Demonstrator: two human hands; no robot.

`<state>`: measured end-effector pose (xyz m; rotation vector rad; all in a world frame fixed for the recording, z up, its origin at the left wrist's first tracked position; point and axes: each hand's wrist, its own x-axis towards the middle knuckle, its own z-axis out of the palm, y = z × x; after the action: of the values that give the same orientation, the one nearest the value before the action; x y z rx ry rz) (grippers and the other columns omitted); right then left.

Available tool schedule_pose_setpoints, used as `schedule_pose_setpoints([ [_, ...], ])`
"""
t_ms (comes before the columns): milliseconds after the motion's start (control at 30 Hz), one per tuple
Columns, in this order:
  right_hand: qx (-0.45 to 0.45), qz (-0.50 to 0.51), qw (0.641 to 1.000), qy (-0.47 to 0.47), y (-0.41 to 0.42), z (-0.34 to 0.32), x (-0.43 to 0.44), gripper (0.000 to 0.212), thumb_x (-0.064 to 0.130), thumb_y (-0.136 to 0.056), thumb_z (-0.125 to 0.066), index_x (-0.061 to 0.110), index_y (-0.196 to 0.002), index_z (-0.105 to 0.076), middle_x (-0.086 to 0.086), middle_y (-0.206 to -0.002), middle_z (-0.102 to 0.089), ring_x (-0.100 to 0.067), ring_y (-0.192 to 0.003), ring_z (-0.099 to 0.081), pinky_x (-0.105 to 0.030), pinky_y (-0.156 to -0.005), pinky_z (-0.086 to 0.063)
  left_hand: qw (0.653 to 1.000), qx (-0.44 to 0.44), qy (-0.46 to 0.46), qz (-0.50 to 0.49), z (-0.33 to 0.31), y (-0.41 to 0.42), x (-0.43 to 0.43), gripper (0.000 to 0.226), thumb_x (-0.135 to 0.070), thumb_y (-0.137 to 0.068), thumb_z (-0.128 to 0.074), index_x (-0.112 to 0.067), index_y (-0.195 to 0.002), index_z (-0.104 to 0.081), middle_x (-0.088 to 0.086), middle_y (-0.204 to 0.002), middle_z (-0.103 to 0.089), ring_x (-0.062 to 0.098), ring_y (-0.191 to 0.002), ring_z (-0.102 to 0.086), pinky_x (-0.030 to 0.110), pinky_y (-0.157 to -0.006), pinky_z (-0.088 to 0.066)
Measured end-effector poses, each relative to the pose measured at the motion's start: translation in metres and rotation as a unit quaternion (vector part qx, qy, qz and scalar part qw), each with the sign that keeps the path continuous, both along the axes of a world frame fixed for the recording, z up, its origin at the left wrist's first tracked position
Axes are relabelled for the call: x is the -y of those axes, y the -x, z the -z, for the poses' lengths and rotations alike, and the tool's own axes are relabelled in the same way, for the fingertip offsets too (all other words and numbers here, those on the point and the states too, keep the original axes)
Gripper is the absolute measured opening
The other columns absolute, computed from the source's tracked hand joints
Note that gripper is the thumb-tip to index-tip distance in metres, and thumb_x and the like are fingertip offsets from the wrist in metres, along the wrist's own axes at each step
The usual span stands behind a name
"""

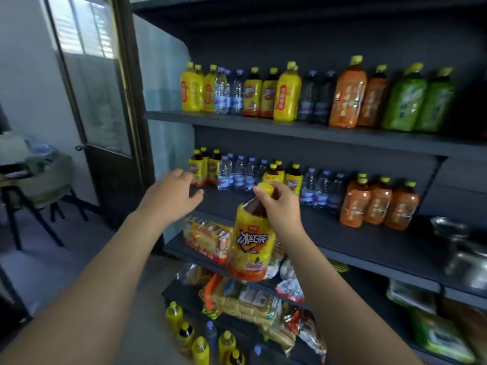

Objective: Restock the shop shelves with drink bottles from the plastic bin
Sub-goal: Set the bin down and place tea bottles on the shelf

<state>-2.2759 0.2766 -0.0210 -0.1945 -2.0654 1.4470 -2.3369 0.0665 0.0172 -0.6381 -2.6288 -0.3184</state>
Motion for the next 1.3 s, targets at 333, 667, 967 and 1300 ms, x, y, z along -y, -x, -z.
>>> schedule_pose_setpoints([
  [333, -0.009, 0.125, 0.992, 0.023, -0.017, -0.027, -0.099, 0.048, 0.042, -0.078, -0.072, 0.011, -0.114, -0.065, -0.001, -0.1, -0.069, -0.014, -0.092, -0.065, -0.03, -0.079, -0.055, 0.996, -0.009, -0.011, 0.092, -0.016, 0.037, -0.098, 0.037, -0.039, -0.093, -0.046, -0.013, -0.12, -0.051, 0.003, -0.121, -0.052, 0.021, -0.113, -0.047, 0.032, -0.086, -0.042],
  [667, -0.002, 0.156, 0.987, 0.033, 0.036, -0.01, -0.172, 0.056, 0.048, -0.074, -0.074, 0.012, -0.116, -0.065, -0.002, -0.105, -0.069, -0.016, -0.099, -0.065, -0.034, -0.086, -0.055, 0.994, 0.011, -0.023, 0.103, 0.006, 0.092, -0.167, 0.035, -0.034, -0.093, -0.048, -0.012, -0.12, -0.052, 0.005, -0.125, -0.052, 0.022, -0.117, -0.046, 0.033, -0.091, -0.04],
  [967, 0.023, 0.183, 0.981, 0.058, 0.12, 0.03, -0.184, 0.045, 0.04, -0.077, -0.074, 0.011, -0.111, -0.066, 0.001, -0.095, -0.07, -0.016, -0.091, -0.066, -0.037, -0.085, -0.055, 0.99, 0.066, -0.024, 0.121, 0.07, 0.176, -0.19, 0.039, -0.039, -0.093, -0.047, -0.013, -0.121, -0.052, 0.003, -0.127, -0.051, 0.021, -0.12, -0.045, 0.037, -0.09, -0.044],
  [1300, 0.055, 0.244, 0.964, 0.087, 0.234, 0.076, -0.179, 0.047, 0.036, -0.076, -0.076, 0.007, -0.111, -0.066, -0.001, -0.092, -0.069, -0.018, -0.089, -0.066, -0.034, -0.083, -0.055, 0.968, 0.17, -0.062, 0.174, 0.142, 0.301, -0.203, 0.036, -0.035, -0.092, -0.049, -0.011, -0.119, -0.055, 0.005, -0.124, -0.053, 0.021, -0.117, -0.047, 0.035, -0.091, -0.042],
])
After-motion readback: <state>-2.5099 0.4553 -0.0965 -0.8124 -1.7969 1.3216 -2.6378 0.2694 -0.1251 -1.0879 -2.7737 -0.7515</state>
